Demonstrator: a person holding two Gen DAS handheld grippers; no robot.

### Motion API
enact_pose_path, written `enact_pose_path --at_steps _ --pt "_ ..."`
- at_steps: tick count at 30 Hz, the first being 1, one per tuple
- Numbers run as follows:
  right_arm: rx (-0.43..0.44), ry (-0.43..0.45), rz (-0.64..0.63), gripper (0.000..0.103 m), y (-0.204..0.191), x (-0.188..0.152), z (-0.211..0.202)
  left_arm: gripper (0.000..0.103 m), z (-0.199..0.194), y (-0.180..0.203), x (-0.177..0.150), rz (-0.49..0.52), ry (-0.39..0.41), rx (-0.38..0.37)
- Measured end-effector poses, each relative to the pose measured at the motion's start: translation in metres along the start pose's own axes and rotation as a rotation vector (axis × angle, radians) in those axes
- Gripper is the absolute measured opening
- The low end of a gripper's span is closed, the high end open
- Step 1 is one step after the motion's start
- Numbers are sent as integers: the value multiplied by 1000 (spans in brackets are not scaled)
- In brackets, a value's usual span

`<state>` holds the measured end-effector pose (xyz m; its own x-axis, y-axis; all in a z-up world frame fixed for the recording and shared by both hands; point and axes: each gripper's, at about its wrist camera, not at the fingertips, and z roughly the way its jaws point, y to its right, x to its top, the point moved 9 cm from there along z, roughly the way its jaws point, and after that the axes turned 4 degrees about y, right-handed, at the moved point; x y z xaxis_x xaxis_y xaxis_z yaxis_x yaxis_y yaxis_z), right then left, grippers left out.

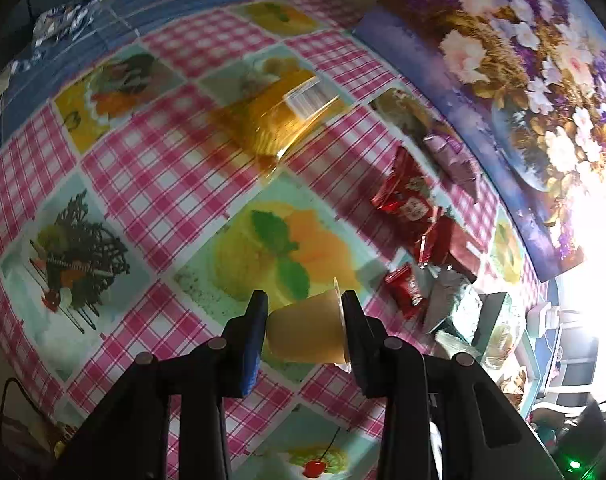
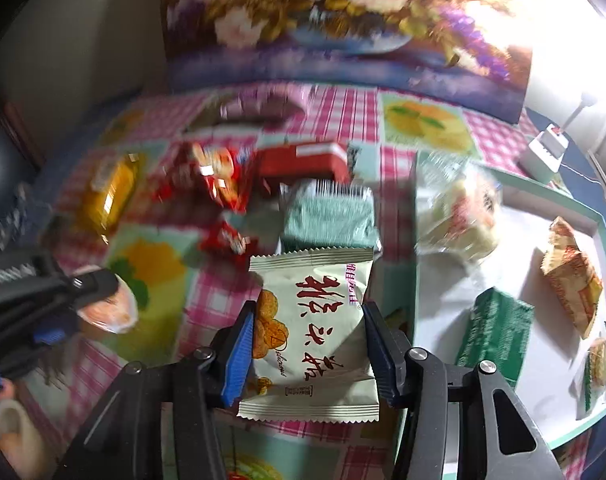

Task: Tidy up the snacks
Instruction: 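Grasp white pastry pack with right gripper while left gripper holds yellow cup, then carry yellow cup and white pastry pack over the tray and release both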

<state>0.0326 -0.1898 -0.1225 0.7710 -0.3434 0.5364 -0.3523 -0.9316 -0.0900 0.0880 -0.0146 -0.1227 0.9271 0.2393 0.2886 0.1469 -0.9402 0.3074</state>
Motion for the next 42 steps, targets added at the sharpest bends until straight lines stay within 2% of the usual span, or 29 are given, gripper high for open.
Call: enact_pose_path --at_steps 7,17,23,30,36,42 --pt "2 72 84 55 20 17 -27 39 -10 16 1 46 34 -15" --pt "-197 118 318 55 119 14 -52 39 -11 67 -23 188 1 -92" --pt "-249 96 448 55 168 0 -57 39 -14 114 -54 345 -16 -151" --pt "-342 69 525 55 205 -17 -64 39 -12 170 -105 534 -79 -224" --pt "-392 54 598 55 229 -31 -70 39 4 189 -131 574 -141 -244" --pt "-385 39 603 55 229 -33 -66 39 13 196 -139 633 -131 -206"
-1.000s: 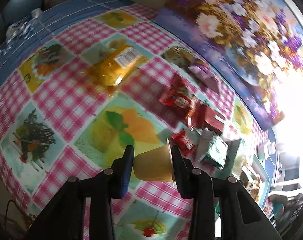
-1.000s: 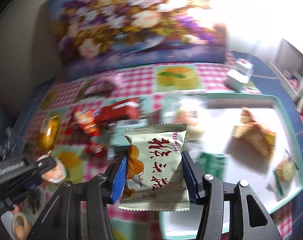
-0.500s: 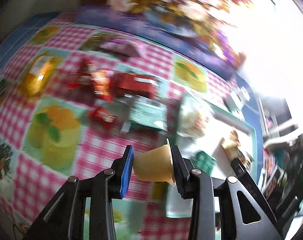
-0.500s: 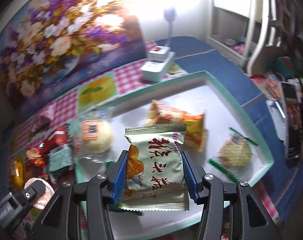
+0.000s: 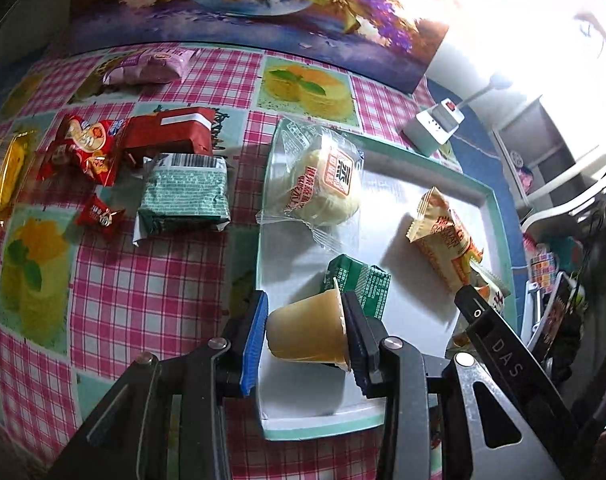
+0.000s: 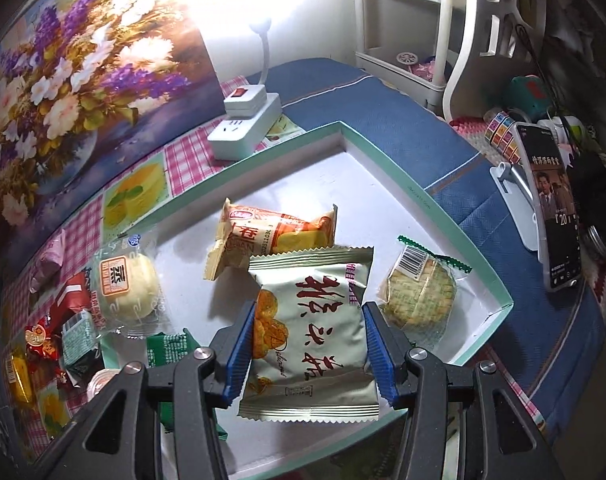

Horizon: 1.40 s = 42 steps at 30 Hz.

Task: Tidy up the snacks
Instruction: 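Carry yellow cup and white pastry pack over the tray and release both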

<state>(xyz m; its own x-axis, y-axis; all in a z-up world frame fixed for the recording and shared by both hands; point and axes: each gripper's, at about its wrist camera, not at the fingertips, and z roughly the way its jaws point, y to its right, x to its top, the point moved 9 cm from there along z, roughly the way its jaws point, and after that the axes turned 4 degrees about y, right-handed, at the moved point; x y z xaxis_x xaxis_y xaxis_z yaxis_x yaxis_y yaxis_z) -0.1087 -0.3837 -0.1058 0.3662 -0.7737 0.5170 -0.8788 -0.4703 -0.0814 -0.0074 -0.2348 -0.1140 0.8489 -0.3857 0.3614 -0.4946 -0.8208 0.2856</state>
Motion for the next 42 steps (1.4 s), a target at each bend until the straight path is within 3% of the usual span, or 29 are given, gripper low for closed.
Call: enact_pose_path --at_steps 10,16,21,34,38,42 --pt "-5 -20 29 55 6 -6 6 39 12 16 -6 55 -17 -14" --pt "-19 -17 52 55 11 -6 6 39 12 14 -3 25 -15 -30" --pt "-15 -26 57 55 11 -7 7 39 8 0 4 41 17 52" --pt "-20 -32 61 55 13 -7 9 39 10 2 5 79 23 86" --pt "-18 -33 58 55 13 -7 10 39 5 3 9 151 65 181" --pt "-17 -34 59 55 13 -7 10 39 6 4 9 162 58 179"
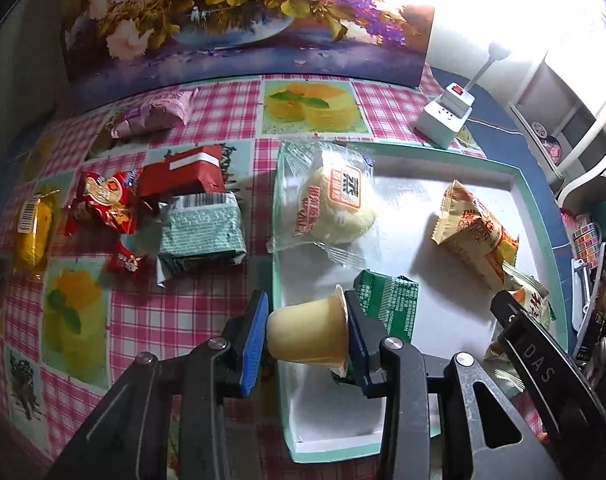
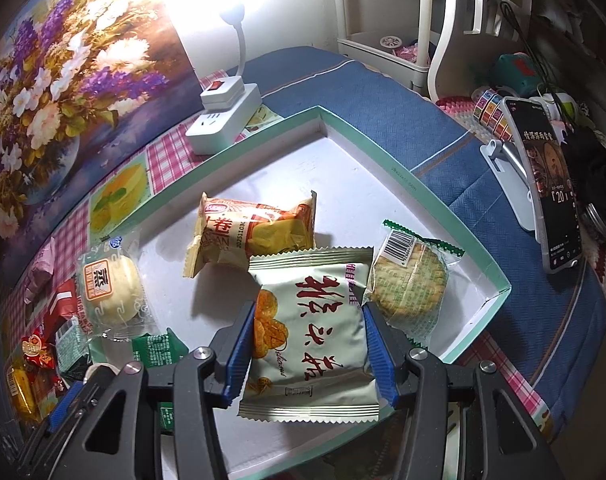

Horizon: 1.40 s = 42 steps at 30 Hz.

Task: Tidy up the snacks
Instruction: 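Carry yellow cup and white pastry pack over the tray and release both, then withdraw both grippers and move the left gripper toward the yellow barcode bag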

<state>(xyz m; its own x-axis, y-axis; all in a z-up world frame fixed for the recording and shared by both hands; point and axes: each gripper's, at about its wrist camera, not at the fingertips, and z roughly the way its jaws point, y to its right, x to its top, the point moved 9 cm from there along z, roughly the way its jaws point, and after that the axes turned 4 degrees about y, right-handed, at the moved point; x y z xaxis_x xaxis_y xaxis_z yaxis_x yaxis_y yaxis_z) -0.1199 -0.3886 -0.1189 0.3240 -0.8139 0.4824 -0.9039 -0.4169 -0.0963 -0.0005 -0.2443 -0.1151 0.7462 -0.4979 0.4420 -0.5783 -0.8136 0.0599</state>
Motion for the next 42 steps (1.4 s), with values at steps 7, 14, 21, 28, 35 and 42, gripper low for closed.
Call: enact_pose_path --at_steps 7,14,21,28,35,42 --pt "0 -2 8 55 1 0 0 39 5 11 -5 18 -23 -34" --pt "-5 0 19 55 3 0 0 39 3 25 -5 16 -21 -111" --pt "-12 -3 25 56 4 -1 1 39 -1 29 -3 -6 -16 -173" --pt "-5 -12 32 61 5 -2 3 56 -1 21 -2 -49 -29 -186" --pt "-9 -2 32 62 4 0 1 60 -9 13 3 -91 -15 -211" --pt "38 -8 -18 79 -10 -2 3 80 -17 -17 12 -193 12 -187"
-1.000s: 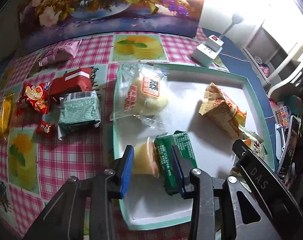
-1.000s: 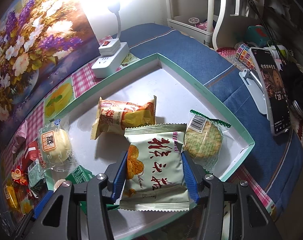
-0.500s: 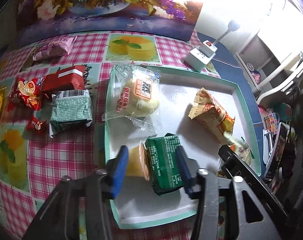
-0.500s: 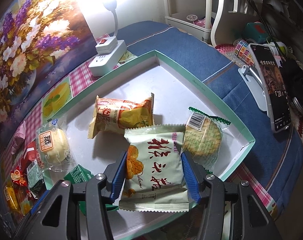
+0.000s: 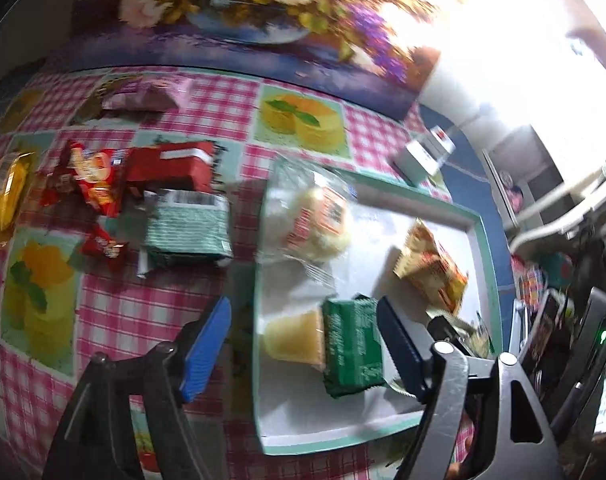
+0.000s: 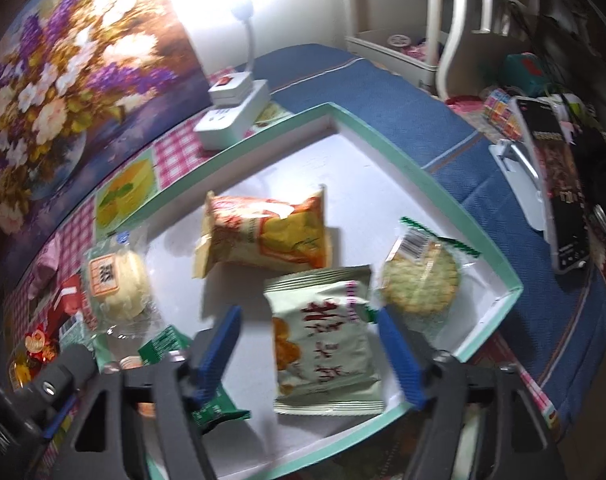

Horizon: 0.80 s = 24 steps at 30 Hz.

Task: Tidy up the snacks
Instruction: 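Withdraw both grippers and move the left gripper toward the yellow barcode bag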

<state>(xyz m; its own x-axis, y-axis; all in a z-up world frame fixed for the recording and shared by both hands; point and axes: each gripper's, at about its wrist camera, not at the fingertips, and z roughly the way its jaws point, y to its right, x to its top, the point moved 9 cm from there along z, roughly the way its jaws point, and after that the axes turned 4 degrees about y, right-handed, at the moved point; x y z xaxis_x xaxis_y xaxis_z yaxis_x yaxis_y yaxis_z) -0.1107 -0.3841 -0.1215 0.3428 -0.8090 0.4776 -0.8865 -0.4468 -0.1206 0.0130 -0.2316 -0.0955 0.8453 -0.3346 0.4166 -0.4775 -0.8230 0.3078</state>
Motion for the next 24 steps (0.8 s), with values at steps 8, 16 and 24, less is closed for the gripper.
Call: enact_pose_path --at_steps 8,16,24 --pt "41 42 -90 103 -22 0 -4 94 -13 -65 15 -121 59 202" --pt "62 64 -171 103 -43 -3 -8 96 -28 -124 19 -252 89 332" --pt "85 102 -262 103 -73 -7 -20 96 -48 -171 29 -318 155 425"
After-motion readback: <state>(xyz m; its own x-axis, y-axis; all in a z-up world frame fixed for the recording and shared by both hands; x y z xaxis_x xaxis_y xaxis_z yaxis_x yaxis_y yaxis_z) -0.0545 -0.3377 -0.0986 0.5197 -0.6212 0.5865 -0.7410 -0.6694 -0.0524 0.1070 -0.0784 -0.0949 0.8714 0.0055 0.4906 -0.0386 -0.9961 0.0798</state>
